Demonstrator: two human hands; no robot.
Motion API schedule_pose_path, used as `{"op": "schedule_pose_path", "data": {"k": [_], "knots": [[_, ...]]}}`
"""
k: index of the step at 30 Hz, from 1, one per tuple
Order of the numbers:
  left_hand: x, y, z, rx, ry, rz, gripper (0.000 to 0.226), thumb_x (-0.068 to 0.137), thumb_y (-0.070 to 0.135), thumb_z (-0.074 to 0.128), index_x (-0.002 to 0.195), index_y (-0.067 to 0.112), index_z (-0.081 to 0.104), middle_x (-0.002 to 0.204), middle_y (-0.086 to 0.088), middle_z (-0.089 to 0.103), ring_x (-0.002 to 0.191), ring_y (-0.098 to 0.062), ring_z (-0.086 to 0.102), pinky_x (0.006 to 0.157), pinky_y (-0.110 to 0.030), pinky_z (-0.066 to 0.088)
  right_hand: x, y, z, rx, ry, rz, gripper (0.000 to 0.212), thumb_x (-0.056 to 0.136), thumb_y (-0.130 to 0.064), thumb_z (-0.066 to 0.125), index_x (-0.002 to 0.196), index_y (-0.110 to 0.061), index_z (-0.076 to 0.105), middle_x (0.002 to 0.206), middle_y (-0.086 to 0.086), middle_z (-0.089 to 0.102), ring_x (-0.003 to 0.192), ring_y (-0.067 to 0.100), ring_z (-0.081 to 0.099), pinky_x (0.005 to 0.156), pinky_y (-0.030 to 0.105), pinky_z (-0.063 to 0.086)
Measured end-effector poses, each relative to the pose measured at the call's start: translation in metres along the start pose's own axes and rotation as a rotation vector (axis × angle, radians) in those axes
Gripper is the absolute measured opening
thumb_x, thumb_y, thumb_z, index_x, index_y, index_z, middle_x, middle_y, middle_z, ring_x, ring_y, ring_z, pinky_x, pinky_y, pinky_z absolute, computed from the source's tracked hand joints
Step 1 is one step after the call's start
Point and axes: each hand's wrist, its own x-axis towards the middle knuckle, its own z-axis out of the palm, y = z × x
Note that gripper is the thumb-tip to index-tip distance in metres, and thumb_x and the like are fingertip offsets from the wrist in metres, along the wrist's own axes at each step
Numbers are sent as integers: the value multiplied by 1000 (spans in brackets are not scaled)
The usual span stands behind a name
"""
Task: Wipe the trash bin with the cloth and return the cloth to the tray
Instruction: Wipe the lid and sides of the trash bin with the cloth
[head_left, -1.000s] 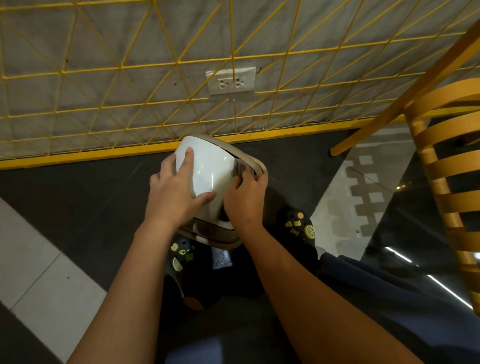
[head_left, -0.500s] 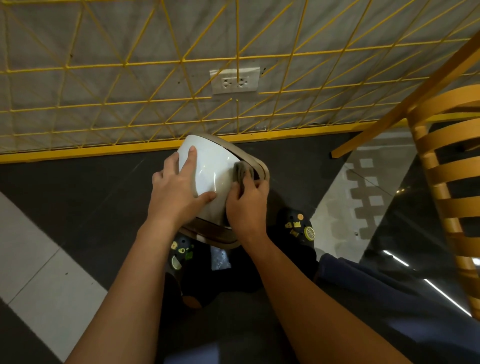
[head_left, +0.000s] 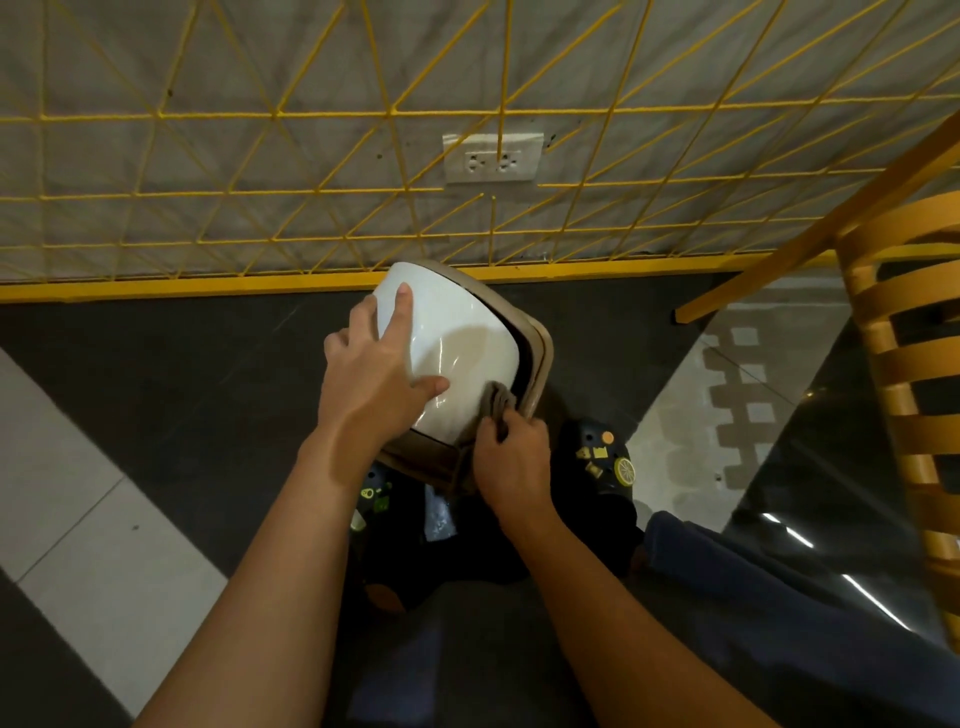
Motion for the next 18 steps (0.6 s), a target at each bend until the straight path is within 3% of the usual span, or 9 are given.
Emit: {"op": "schedule_pose_path", "data": {"k": [3, 8, 11, 13, 16, 18], "knots": [[-2, 1, -2, -14, -9, -11, 91, 82, 43, 64, 147, 29, 1, 153, -9, 6, 133, -39, 17, 107, -42, 24, 13, -7, 2, 60, 27, 32, 35, 94, -19, 41, 119, 0, 57, 122, 22, 52, 105, 36, 56, 96, 45, 47], [-3, 1, -4, -37, -20, -16, 91, 82, 43, 64, 147, 31, 2, 153, -8, 7, 132, -38, 18, 107, -41, 24, 55, -28, -12, 36, 64, 64, 25, 92, -14, 39, 100, 1, 57, 121, 25, 53, 113, 36, 50, 89, 42, 45], [-2, 1, -4, -13, -20, -15, 92, 81, 43, 64, 147, 30, 1, 153, -8, 7, 132, -38, 18, 106, -42, 26, 54, -20, -10, 65, 39, 95, 18, 91, -16, 38, 94, -3, 50, 115, 19, 52, 101, 32, 53, 75, 35, 45], [-2, 1, -4, 2, -9, -11, 92, 81, 43, 64, 147, 29, 1, 153, -8, 7, 132, -39, 19, 106, -42, 28, 46, -9, -3, 110, -10, 143, 24, 87, -16, 38, 98, -1, 54, 120, 22, 52, 96, 34, 54, 82, 38, 50], [-3, 2, -3, 8, -1, -10, 91, 82, 43, 63, 147, 29, 1, 153, -8, 7, 132, -39, 20, 105, -43, 30, 35, -2, 2, 148, -77, 160, 13, 86, -15, 39, 80, -11, 50, 119, 25, 52, 87, 29, 49, 74, 34, 41], [-3, 1, -3, 4, -5, -11, 91, 82, 43, 63, 147, 30, 1, 153, -8, 7, 132, -39, 19, 105, -43, 29, 41, -8, -3, 115, -39, 136, 18, 86, -14, 40, 69, -13, 44, 109, 24, 51, 87, 30, 49, 72, 33, 37]]}}
